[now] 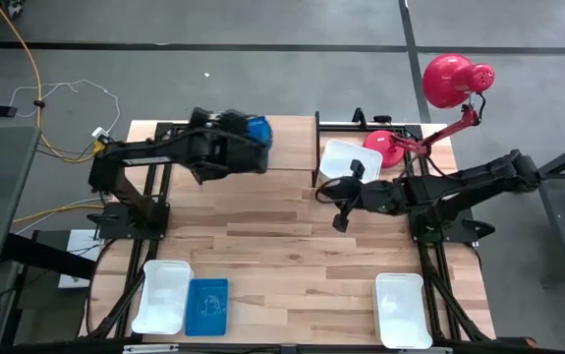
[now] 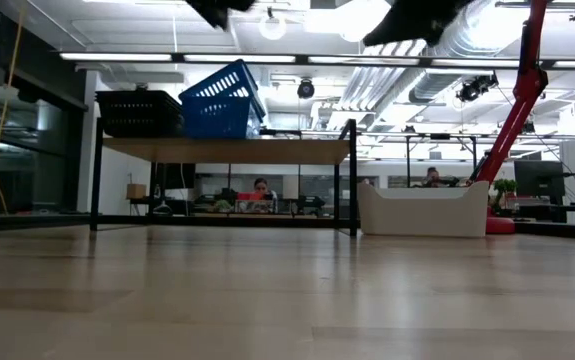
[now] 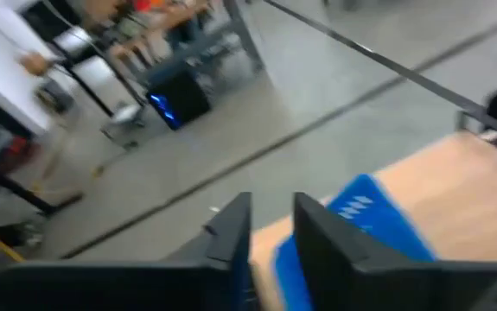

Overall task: Stack baskets on shelf by color
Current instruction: Stack the top left blue bin on the blue bin on the shelf

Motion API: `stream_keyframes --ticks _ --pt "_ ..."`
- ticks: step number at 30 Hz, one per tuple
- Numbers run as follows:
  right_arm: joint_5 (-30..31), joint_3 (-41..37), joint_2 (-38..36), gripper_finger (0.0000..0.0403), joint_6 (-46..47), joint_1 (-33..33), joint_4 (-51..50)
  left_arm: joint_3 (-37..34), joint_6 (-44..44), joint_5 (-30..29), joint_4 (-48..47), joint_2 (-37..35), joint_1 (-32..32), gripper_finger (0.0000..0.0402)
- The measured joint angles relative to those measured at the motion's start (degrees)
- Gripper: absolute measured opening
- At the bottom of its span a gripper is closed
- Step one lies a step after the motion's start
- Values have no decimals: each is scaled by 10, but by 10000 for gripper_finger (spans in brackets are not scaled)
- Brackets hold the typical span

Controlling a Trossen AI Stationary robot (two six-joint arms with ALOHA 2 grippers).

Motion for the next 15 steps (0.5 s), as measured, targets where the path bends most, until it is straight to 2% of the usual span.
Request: stream_keyframes --ticks 3,7,9,12,15 --pt "-41 0 4 0 -35 -23 50 -1 -102 -48 -100 -18 -27 13" --pt "-128 0 29 0 -74 -71 132 -64 -82 -72 -64 -73 -67 6" --pt "-180 0 52 0 -77 -97 171 -116 -109 -85 -65 -106 -87 2" --pt "-236 0 95 0 -78 -134 244 -207 -128 -83 -54 -160 -109 1" --pt "-267 10 141 0 -83 -164 302 -286 -125 -55 -34 -223 -128 1"
